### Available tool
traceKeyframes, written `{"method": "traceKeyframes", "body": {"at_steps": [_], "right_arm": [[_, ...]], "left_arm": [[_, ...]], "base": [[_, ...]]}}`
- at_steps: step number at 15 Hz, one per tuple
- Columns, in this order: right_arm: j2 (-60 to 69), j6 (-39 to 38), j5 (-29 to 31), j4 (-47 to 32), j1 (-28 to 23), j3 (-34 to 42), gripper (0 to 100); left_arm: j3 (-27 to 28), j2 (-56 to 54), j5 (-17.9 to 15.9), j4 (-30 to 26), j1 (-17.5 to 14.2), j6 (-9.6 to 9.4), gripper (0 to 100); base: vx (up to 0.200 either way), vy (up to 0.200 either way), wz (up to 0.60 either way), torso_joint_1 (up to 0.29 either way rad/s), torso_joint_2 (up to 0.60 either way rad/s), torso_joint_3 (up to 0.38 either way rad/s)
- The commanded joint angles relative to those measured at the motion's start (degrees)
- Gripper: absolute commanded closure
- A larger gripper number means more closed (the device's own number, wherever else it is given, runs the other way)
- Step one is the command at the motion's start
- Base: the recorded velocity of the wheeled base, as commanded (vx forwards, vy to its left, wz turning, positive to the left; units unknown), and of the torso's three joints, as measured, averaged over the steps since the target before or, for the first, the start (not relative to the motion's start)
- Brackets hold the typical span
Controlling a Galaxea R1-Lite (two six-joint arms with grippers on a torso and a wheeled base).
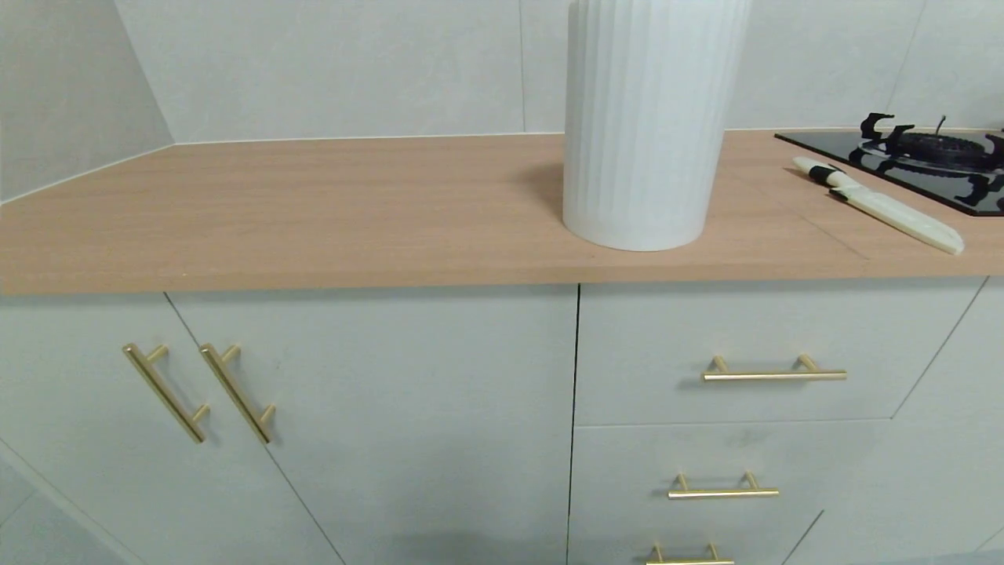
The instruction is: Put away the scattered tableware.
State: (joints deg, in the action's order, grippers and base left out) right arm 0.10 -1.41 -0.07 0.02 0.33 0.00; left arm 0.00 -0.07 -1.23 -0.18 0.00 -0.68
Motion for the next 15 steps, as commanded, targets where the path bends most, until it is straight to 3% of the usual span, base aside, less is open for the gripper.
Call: {"method": "traceKeyframes", "body": {"at_steps": [1, 14, 15], "right_arm": [[-0.10, 0.01, -0.01, -0.02, 0.02, 0.00, 0], [-0.10, 0.01, -0.01, 0.06, 0.02, 0.00, 0], [-0.10, 0.01, -0.01, 0.06, 0.02, 0.00, 0]], "left_arm": [[0.00, 0.07, 0.00, 0.01, 0.00, -0.02, 0], [0.00, 0.07, 0.09, 0.01, 0.00, 0.07, 0], [0.00, 0.07, 0.09, 0.01, 0.00, 0.07, 0]], "base": [[0.000, 0.000, 0.00, 0.000, 0.00, 0.000], [0.000, 0.000, 0.00, 0.000, 0.00, 0.000], [0.000, -0.200, 0.00, -0.002, 0.00, -0.007]]}}
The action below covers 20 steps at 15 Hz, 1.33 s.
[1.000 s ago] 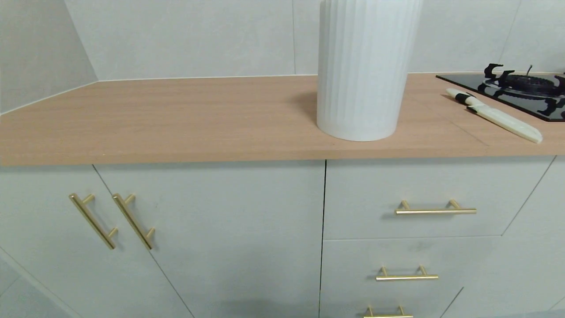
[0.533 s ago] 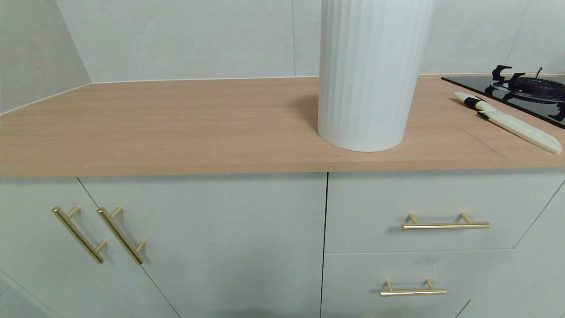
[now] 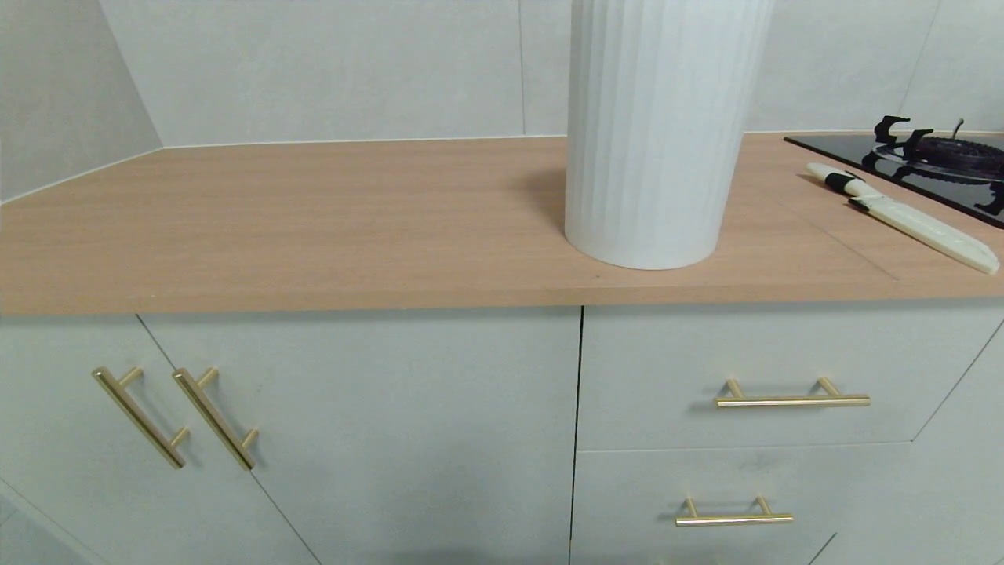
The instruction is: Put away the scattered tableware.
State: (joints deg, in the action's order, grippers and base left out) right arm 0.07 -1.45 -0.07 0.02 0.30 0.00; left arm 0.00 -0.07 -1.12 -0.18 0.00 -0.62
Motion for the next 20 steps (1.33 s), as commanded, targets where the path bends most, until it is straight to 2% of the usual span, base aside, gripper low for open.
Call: {"method": "traceKeyframes", "body": {"at_steps": [1, 8, 20], "right_arm": [[-0.07, -0.04, -0.01, -0.02, 0.05, 0.00, 0], [-0.07, 0.04, -0.01, 0.06, 0.05, 0.00, 0], [-0.07, 0.13, -0.01, 0.06, 0.05, 0.00, 0]], "left_arm": [[0.00, 0.07, -0.02, 0.01, 0.00, 0.01, 0], [0.00, 0.07, -0.02, 0.01, 0.00, 0.01, 0], [0.00, 0.07, -0.02, 0.01, 0.00, 0.09, 0]], "base": [[0.000, -0.200, 0.00, 0.007, 0.01, -0.007], [0.000, -0.200, 0.00, 0.003, 0.00, 0.001], [0.000, 0.000, 0.00, 0.000, 0.00, 0.000]]}}
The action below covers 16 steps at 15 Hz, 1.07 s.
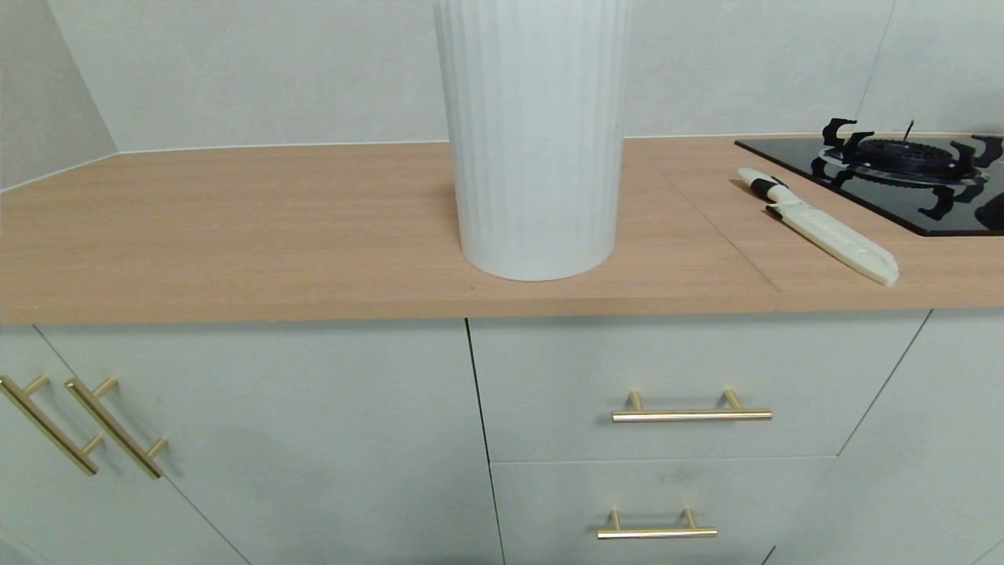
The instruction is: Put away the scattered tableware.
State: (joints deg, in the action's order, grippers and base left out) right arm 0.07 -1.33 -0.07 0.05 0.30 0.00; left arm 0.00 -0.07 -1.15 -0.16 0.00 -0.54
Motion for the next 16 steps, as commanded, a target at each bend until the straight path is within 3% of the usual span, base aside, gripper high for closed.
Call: {"method": "traceKeyframes", "body": {"at_steps": [1, 10, 16], "right_arm": [[-0.07, 0.01, -0.01, -0.05, 0.05, 0.00, 0], [-0.07, 0.01, -0.01, 0.04, 0.05, 0.00, 0], [-0.07, 0.01, -0.01, 0.04, 0.05, 0.00, 0]], "left_arm": [[0.00, 0.07, 0.00, -0.02, 0.00, 0.01, 0], [0.00, 0.07, 0.00, -0.02, 0.00, 0.01, 0], [0.00, 0.07, 0.00, -0.02, 0.00, 0.01, 0]], "base": [[0.000, 0.000, 0.00, 0.000, 0.00, 0.000], [0.000, 0.000, 0.00, 0.003, -0.02, -0.013], [0.000, 0.000, 0.00, 0.105, -0.37, -0.287]]}}
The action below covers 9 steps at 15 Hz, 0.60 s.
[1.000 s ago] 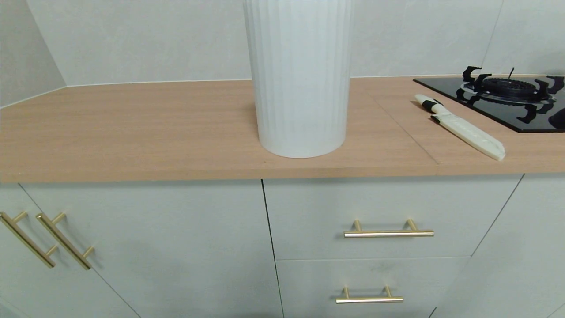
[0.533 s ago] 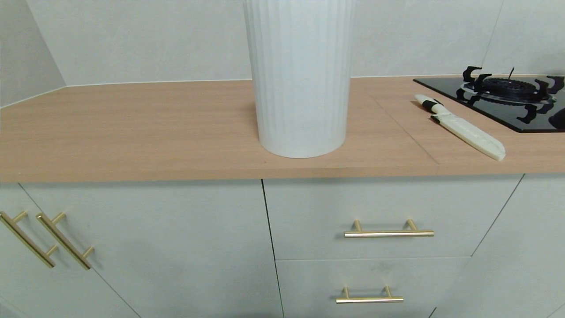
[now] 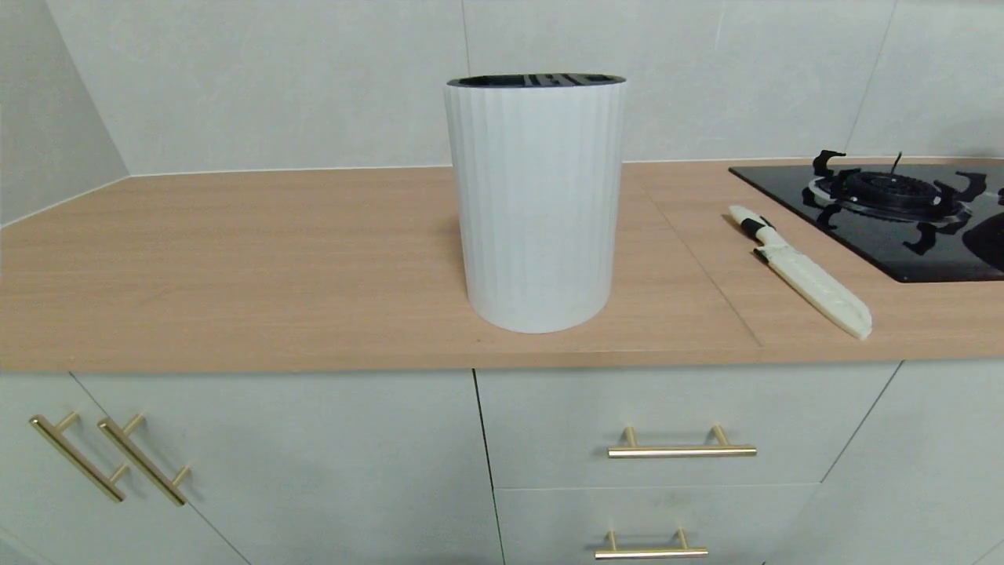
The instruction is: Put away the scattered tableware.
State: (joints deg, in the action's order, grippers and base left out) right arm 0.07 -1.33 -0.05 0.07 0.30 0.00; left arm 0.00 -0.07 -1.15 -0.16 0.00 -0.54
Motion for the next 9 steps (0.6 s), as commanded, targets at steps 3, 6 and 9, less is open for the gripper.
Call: {"method": "traceKeyframes", "body": {"at_steps": [3, 6, 9], "right_arm": [[-0.07, 0.01, -0.04, 0.01, 0.05, 0.00, 0], [-0.07, 0.01, -0.04, 0.01, 0.05, 0.00, 0], [-0.07, 0.01, -0.04, -0.07, 0.05, 0.00, 0]], "left_arm": [[0.00, 0.07, 0.00, -0.02, 0.00, 0.01, 0], [0.00, 0.07, 0.00, -0.02, 0.00, 0.01, 0], [0.00, 0.07, 0.00, -0.02, 0.00, 0.01, 0]], "base": [[0.000, 0.000, 0.00, 0.154, -0.48, -0.294], [0.000, 0.000, 0.00, 0.183, -0.46, -0.294], [0.000, 0.000, 0.00, 0.191, -0.47, -0.282]]}}
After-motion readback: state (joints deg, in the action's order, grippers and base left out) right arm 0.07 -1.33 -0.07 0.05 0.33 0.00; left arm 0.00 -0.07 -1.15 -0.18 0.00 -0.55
